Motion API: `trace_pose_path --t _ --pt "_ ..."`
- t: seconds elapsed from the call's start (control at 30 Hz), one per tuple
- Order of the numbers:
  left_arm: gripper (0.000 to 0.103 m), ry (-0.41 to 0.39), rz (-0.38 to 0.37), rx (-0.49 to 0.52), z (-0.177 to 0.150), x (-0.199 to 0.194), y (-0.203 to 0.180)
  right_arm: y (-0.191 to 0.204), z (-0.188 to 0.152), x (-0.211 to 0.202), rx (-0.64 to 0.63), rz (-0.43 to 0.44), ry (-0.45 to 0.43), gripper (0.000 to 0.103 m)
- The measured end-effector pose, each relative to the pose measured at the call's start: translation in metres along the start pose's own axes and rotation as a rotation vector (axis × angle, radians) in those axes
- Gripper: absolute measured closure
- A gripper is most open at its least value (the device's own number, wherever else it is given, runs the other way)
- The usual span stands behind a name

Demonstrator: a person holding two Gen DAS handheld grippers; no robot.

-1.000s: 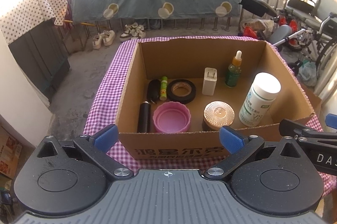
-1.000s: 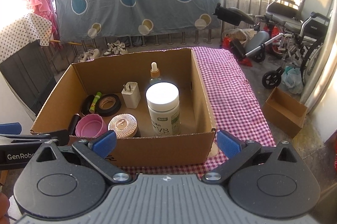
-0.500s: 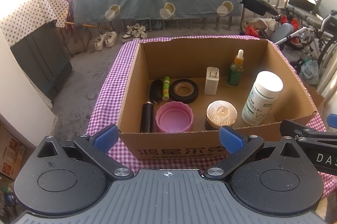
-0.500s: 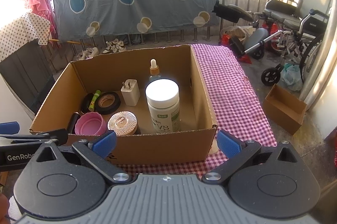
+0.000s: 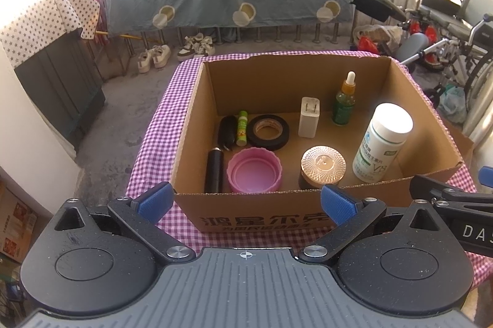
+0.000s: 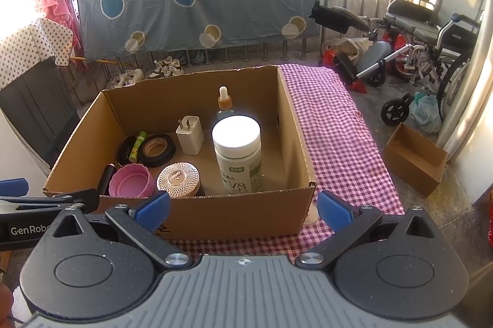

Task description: Organize rigid objects

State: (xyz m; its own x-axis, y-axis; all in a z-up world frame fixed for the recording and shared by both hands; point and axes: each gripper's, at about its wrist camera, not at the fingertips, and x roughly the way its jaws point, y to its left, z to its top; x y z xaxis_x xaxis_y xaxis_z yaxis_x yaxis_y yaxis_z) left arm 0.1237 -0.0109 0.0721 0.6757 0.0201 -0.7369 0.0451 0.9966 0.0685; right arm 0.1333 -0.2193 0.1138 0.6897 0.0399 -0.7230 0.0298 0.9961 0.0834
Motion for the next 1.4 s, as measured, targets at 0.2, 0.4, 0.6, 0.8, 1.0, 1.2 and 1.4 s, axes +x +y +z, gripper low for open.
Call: trace_pose_path --t 0.2,0.4,0.6,0.8,1.0,1.2,1.4 --pt "0.001 -0.003 0.0 0.001 -0.0008 -0.0001 -0.0002 -0.0005 -0.0005 -0.0012 0.001 0.001 -0.002 0.0" --pt "0.001 -0.002 0.0 0.002 -0.0002 -0.0001 -0.0004 -0.0001 0.0006 -0.0026 0.002 0.001 -0.001 0.0" --pt "0.001 -0.002 0.0 0.002 -0.0001 -0.0001 -0.0005 -0.0001 0.0008 -0.0027 0.003 0.001 0.0 0.0" --pt "0.001 -0.001 0.0 0.003 0.0004 -0.0006 -0.0009 0.0014 0.0009 -0.0059 0.006 -0.001 0.003 0.0" --pt "0.001 0.0 0.0 0.003 0.0004 -0.0006 -0.001 0.0014 0.0008 -0.0059 0.006 -0.001 0.003 0.0" --pt "0.001 0.002 -0.003 0.002 0.0 -0.0005 -0.0011 0.0015 0.001 -0.0063 0.006 -0.001 0.002 0.0" --pt "0.001 0.003 -0.003 0.002 -0.001 -0.0007 -0.0013 0.001 0.001 -0.0057 0.007 0.0 0.003 0.0"
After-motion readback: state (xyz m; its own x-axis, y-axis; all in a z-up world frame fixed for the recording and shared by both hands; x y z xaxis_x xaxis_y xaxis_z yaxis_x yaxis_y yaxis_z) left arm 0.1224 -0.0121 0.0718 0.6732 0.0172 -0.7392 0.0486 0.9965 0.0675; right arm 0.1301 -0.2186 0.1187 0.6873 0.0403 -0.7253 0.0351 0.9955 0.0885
